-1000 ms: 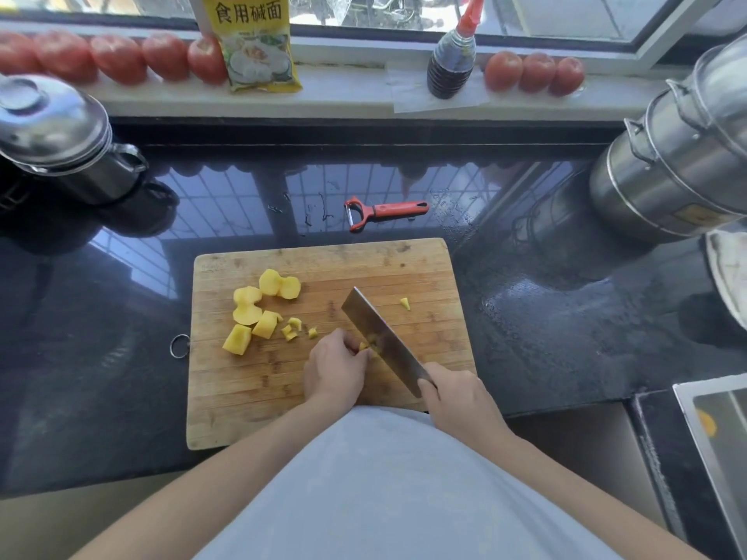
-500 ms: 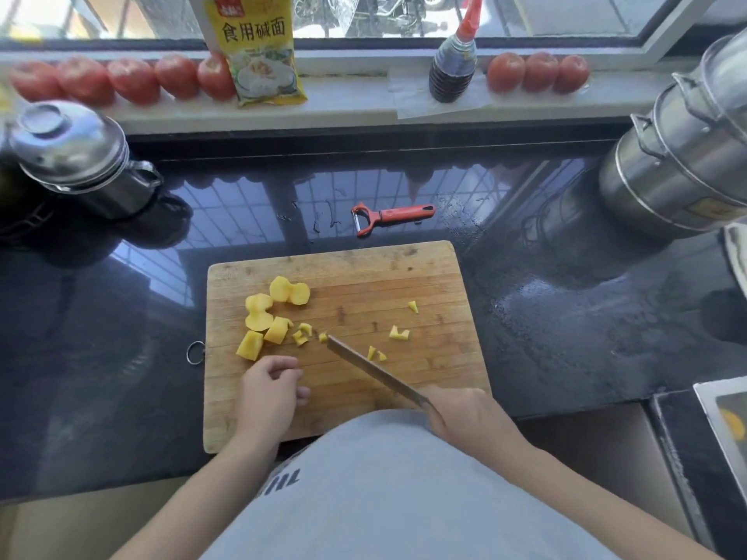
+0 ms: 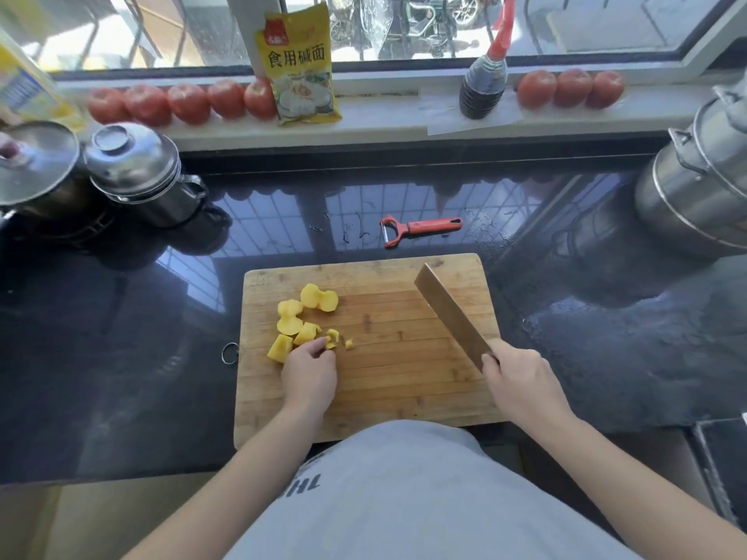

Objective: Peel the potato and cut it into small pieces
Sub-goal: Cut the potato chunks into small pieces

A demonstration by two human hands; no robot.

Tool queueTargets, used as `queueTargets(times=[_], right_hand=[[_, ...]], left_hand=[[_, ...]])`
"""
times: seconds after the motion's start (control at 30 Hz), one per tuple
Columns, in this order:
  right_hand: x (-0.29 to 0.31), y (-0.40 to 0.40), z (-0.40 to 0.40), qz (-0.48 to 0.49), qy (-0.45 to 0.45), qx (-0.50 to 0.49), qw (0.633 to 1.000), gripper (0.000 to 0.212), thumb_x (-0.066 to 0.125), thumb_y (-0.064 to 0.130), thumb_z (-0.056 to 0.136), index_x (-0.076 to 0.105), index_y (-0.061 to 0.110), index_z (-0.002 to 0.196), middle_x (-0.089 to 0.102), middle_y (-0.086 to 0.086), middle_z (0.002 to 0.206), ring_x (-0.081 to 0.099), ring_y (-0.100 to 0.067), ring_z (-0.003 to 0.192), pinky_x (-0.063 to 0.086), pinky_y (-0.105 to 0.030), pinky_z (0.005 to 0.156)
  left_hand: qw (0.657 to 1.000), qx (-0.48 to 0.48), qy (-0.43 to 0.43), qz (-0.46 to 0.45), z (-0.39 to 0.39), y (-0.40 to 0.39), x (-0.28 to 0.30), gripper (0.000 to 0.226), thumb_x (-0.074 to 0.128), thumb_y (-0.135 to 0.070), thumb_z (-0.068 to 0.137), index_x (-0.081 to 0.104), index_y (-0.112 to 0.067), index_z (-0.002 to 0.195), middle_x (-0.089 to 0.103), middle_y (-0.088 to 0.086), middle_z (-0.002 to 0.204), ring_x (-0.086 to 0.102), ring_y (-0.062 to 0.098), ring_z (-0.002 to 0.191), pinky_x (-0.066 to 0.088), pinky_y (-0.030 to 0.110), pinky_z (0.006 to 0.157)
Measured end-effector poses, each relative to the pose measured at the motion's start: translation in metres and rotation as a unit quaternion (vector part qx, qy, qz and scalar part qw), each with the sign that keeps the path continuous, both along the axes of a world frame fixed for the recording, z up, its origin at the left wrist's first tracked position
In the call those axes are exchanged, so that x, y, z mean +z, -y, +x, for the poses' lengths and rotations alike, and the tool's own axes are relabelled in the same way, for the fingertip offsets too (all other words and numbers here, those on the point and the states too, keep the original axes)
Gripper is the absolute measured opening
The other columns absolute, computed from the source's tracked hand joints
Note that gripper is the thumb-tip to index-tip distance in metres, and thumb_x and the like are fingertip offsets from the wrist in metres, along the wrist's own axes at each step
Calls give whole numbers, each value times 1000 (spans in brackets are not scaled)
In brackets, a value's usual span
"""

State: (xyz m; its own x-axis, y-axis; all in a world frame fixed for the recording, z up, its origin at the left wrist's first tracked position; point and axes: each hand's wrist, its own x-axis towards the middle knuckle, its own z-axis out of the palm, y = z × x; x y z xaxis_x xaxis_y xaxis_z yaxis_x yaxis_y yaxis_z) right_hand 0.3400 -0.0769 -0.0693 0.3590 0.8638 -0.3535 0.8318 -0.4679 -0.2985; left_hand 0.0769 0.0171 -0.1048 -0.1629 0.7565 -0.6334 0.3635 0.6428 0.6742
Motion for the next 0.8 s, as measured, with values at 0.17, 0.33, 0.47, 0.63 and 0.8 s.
queueTargets(times=[0.17,0.33,0.47,0.63,0.8], right_hand=[[5,9,-16,-1,-56,-16,998,21,46,25,103,53,22,83,59,1,67,59,-21,62,45,-33,53],[5,15,-28,-1,-88,-23,996,27,46,23,102,45,23,76,53,6,62,51,-14,55,38,-30,49],[11,15,-33,-10,-102,-22,994,36,45,22,103,36,28,69,49,8,60,45,-8,52,29,-21,45],[11,8,-52,-62,-130,86,986,26,42,23,104,40,27,78,47,10,65,52,-17,61,34,-32,52],[-5,3,-75,-76,-116,123,983,20,38,25,104,48,18,87,57,3,74,58,-27,71,45,-39,60]], left_hand=[[1000,-19,-18,9,18,-6,2,45,50,-11,106,54,-15,151,55,2,152,50,13,115,42,20,83],[993,-108,34,-35,38,-15,6,38,55,-11,106,66,-26,139,60,-9,131,56,3,98,45,8,81],[980,-75,152,-108,36,-36,7,42,49,10,101,66,-9,134,68,6,126,66,19,119,53,37,110],[998,-14,60,-20,-12,-39,29,41,45,7,100,76,-19,105,77,-3,108,76,14,98,57,37,101],[990,-53,-100,88,-53,-16,47,30,50,-4,101,73,-23,99,73,-1,102,70,15,94,50,27,72]])
